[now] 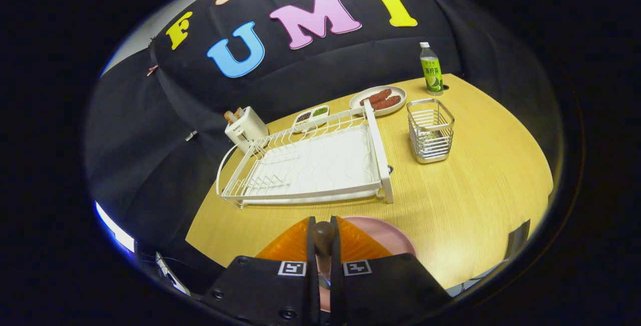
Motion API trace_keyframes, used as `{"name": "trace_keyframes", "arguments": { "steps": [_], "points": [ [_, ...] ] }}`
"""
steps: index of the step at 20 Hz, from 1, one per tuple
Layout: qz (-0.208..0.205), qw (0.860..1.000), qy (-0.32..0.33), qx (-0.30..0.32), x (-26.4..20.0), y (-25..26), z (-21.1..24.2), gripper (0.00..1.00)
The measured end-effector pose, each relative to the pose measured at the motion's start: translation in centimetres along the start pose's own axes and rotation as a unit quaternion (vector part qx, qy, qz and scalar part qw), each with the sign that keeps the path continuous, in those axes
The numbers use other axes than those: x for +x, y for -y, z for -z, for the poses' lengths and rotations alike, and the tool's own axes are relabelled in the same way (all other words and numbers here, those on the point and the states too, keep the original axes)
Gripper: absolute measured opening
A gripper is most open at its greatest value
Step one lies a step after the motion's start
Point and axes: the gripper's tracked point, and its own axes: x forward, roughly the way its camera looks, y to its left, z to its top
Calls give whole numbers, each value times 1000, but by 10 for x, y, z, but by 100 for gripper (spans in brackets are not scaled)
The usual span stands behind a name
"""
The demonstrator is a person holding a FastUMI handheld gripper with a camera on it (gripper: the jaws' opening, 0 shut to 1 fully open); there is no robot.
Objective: Take the plate from the dish rack, then take the spoon from the basket and place it into the plate.
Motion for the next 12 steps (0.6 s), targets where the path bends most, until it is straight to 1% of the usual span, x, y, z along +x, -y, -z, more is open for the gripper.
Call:
{"name": "trace_keyframes", "arguments": {
  "steps": [2, 5, 8, 10, 11, 12],
  "points": [
    [3, 1000, -2, 9, 9, 8, 5, 12],
    [8, 999, -10, 49, 14, 16, 9, 13],
    [25, 998, -6, 57, 15, 25, 2, 16],
    [27, 998, -5, 49, 11, 28, 3, 24],
    [31, 999, -6, 41, 8, 31, 3, 42],
    [34, 999, -7, 34, 6, 33, 2, 45]
  ]
}}
